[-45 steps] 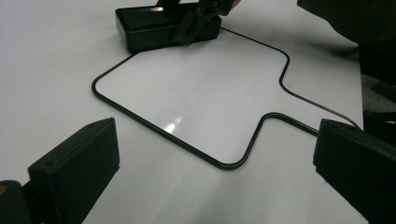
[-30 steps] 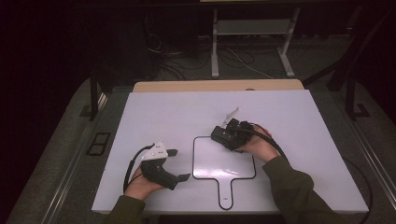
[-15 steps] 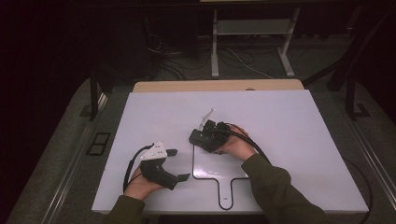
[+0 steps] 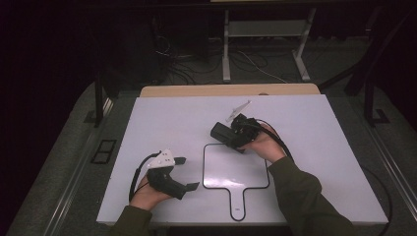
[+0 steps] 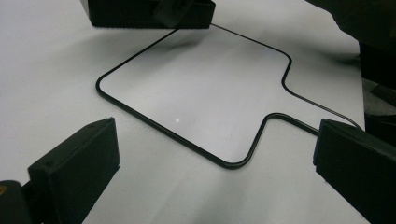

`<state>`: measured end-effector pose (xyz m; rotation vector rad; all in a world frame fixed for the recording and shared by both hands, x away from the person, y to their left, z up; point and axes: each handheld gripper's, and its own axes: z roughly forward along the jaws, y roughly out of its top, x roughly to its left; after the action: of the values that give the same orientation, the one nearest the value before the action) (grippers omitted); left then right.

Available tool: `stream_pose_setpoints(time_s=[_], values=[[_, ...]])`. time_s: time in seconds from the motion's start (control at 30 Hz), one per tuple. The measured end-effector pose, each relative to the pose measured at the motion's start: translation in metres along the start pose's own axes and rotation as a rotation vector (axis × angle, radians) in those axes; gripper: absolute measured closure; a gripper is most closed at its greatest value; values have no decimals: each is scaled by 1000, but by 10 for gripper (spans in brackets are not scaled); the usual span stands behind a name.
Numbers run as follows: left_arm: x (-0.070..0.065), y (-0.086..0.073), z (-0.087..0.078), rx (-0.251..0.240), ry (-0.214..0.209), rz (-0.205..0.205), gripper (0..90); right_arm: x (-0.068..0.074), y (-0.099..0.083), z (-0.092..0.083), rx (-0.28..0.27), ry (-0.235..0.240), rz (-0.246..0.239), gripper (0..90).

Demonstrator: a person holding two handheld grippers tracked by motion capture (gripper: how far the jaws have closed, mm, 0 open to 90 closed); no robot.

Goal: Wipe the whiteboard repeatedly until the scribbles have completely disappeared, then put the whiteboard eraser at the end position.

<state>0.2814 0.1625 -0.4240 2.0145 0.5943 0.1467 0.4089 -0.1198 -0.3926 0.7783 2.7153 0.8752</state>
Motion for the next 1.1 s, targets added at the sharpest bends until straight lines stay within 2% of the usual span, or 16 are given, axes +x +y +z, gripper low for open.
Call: stream_pose_setpoints(time_s=[0.17,0.37,0.47,0.7,0.87,0.93,1.03,1.1], values=[[0,0,-2,-3,4,-3,0,-16,0,-6,-21,-5,50,389],[0,0,-4,-3,13,-3,0,-34,6,-10,-35,-15,86,389],[1,-1,-4,-4,14,-4,0,-42,9,-9,-25,-24,94,388],[4,-1,-2,-7,11,-2,0,-62,17,5,-18,-40,140,387],[3,-1,-2,-9,12,-4,0,-73,22,18,6,-57,151,387],[3,0,-2,-11,9,-5,0,-77,22,23,8,-46,166,387],[4,-1,-2,-8,9,-4,0,-81,20,35,48,-61,161,387],[4,-1,-3,-8,8,-5,0,-84,17,41,59,-64,174,386]])
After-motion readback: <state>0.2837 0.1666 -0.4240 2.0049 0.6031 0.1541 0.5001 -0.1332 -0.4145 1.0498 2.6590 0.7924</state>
